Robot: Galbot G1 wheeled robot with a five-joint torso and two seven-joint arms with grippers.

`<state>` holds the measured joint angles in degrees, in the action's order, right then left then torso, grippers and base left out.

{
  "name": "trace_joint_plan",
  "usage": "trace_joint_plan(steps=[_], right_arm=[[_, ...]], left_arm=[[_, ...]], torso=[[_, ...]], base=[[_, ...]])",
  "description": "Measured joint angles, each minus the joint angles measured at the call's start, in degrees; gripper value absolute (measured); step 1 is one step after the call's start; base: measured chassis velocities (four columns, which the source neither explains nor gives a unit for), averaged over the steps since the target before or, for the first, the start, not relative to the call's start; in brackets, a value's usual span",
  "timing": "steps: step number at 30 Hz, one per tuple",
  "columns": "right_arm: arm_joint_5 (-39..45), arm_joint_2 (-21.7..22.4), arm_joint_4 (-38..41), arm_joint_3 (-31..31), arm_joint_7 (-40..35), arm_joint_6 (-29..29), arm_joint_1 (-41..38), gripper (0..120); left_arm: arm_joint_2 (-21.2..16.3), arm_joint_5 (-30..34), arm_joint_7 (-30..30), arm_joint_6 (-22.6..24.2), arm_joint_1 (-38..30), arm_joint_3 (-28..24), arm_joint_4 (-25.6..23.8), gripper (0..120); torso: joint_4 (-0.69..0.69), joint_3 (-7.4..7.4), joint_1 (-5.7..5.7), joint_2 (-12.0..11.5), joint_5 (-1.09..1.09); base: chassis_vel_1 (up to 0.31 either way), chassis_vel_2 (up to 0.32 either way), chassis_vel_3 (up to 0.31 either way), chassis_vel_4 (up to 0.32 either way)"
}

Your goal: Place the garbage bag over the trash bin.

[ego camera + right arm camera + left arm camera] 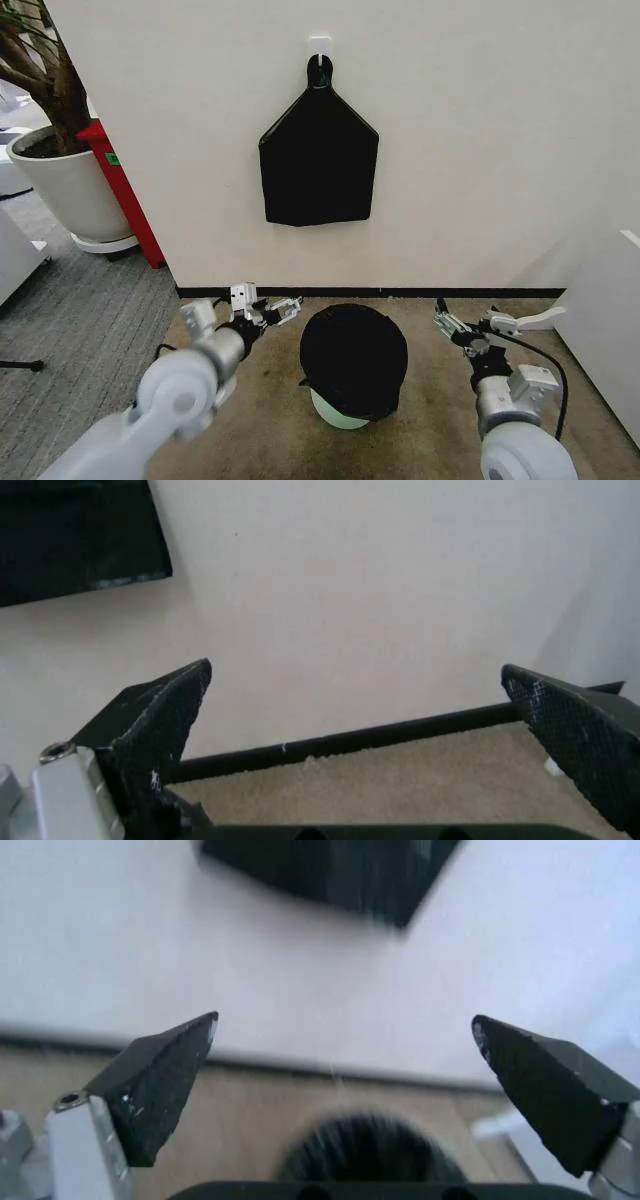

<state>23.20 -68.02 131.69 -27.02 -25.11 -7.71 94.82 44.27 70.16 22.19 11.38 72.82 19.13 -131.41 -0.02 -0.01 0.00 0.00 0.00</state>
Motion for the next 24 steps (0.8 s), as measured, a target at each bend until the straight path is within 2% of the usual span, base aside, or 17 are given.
trace_joint_plan(steps=[2, 4, 5, 6, 7, 9, 12, 13, 14, 16, 17, 20, 23, 24], right_arm=[[-1.0, -0.2, 0.4, -0.2, 0.7, 1.2, 2.2, 100], [-2.5, -0.2, 0.5, -0.9, 2.3, 3.7, 5.4, 100], [-2.8, -0.2, 0.5, -1.1, 2.8, 4.3, 6.1, 100], [-3.6, -0.4, 0.1, -2.0, 4.6, 6.4, 7.8, 100], [-3.6, -0.4, 0.1, -2.0, 4.6, 6.4, 7.8, 100], [-5.0, -1.3, -1.6, -4.4, 8.7, 10.8, 10.8, 100], [-4.7, -3.2, -1.5, -7.2, 13.8, 13.6, 13.7, 100], [-4.5, -3.5, -1.3, -7.5, 14.4, 13.7, 13.9, 100], [-4.1, -4.3, -0.6, -8.0, 16.1, 14.2, 14.6, 100], [-4.0, -4.6, -0.4, -8.1, 16.6, 14.2, 14.8, 100], [-4.1, -6.3, 1.0, -8.5, 18.0, 14.2, 15.0, 100], [-4.4, -8.4, 3.1, -8.5, 19.1, 13.9, 15.1, 100], [-5.3, -9.7, 3.7, -8.4, 19.6, 14.2, 15.4, 100], [-5.3, -9.7, 3.7, -8.4, 19.6, 14.2, 15.4, 100]], left_arm=[[-0.6, -3.6, -6.6, -1.8, 5.1, 7.3, 0.4, 100], [-0.8, -9.7, -15.3, -6.1, 11.4, 15.8, 2.4, 100], [-0.8, -10.9, -16.5, -7.0, 12.5, 17.2, 2.9, 100], [-0.3, -14.8, -21.2, -10.3, 17.2, 22.4, 4.8, 100], [-0.3, -14.8, -21.2, -10.3, 17.2, 22.4, 4.8, 100], [1.8, -18.4, -27.9, -14.6, 25.6, 31.8, 7.0, 100], [6.3, -22.4, -33.4, -18.4, 34.2, 40.6, 7.2, 100], [7.1, -23.1, -34.2, -19.0, 35.3, 41.4, 7.2, 100], [9.9, -25.5, -35.9, -20.4, 38.9, 43.1, 6.4, 100], [11.0, -26.2, -36.3, -20.7, 40.2, 43.5, 5.9, 100], [16.5, -28.8, -37.0, -21.6, 45.6, 43.8, 3.0, 100], [24.3, -33.9, -37.3, -23.5, 49.9, 41.4, -1.3, 100], [28.2, -36.8, -37.1, -24.4, 50.8, 38.9, -3.7, 100], [28.2, -36.8, -37.1, -24.4, 50.8, 38.9, -3.7, 100]], torso=[[0.02, 0.00, 0.00, 0.0, -0.01], [0.02, 0.00, 0.00, 0.0, 0.00], [0.02, 0.00, 0.00, 0.0, -0.01], [-0.01, 0.00, 0.00, 0.0, -0.01], [-0.01, 0.00, 0.00, 0.0, -0.01], [0.03, 0.00, 0.00, 0.0, -0.04], [0.02, 0.00, -0.01, 0.0, -0.01], [0.01, 0.00, -0.01, 0.0, -0.01], [-0.02, 0.00, -0.01, 0.0, -0.02], [-0.01, 0.00, -0.01, 0.0, -0.02], [0.04, 0.00, -0.01, 0.0, -0.01], [0.06, 0.00, -0.01, 0.0, 0.02], [0.02, 0.00, -0.01, 0.0, 0.01], [0.02, 0.00, -0.01, 0.0, 0.01]], base=[[0.000, 0.000, 0.000, 0.000], [0.000, 0.000, 0.000, 0.000], [0.000, 0.000, 0.000, 0.000], [0.000, 0.000, 0.000, 0.000], [0.000, 0.000, 0.000, 0.000], [0.000, 0.000, 0.000, 0.000], [0.000, 0.000, 0.000, 0.000], [0.000, 0.000, 0.000, 0.000], [0.000, 0.000, 0.000, 0.000], [0.000, 0.000, 0.000, 0.000], [0.000, 0.000, 0.000, 0.000], [0.000, 0.000, 0.000, 0.000], [0.000, 0.000, 0.000, 0.000], [0.000, 0.000, 0.000, 0.000]])
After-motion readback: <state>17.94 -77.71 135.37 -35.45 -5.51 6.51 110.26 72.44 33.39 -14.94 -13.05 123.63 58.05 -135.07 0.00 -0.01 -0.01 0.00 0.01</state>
